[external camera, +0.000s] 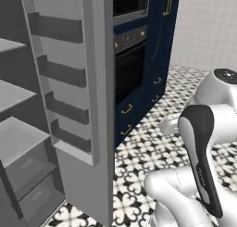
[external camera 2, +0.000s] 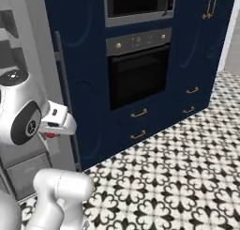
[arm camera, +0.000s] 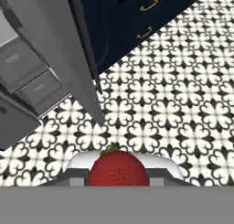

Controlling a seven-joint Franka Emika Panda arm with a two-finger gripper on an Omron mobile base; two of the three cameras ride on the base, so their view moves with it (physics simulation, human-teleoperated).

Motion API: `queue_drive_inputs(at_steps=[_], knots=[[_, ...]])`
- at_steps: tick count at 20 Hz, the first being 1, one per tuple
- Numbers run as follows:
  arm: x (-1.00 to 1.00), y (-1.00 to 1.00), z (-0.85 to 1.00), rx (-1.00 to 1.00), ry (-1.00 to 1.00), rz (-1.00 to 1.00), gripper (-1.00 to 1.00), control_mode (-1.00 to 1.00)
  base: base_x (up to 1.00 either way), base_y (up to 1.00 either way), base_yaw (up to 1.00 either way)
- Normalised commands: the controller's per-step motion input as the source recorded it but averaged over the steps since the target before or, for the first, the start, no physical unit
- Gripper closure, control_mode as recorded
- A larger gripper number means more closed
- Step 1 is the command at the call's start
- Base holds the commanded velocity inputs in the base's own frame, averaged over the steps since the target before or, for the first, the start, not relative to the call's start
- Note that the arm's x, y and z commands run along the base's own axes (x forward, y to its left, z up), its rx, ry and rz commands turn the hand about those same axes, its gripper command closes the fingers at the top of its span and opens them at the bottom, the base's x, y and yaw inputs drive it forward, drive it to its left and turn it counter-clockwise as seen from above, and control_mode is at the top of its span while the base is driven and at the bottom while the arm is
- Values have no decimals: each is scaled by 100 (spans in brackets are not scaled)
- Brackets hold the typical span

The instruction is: Take the strawberry from the fridge and place it on top of the pancake, located on the dining counter.

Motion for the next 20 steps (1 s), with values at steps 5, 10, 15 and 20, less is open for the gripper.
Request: queue_drive_inputs(at_steps=[5,10,15,20], knots=[[0,0,0,0,0,0,100,100,10,-49,-84],[0,0,0,0,0,0,100,100,26,-72,-71],[0,0,0,0,0,0,100,100,66,-92,-51],[0,0,0,0,0,0,100,100,100,-45,-16]])
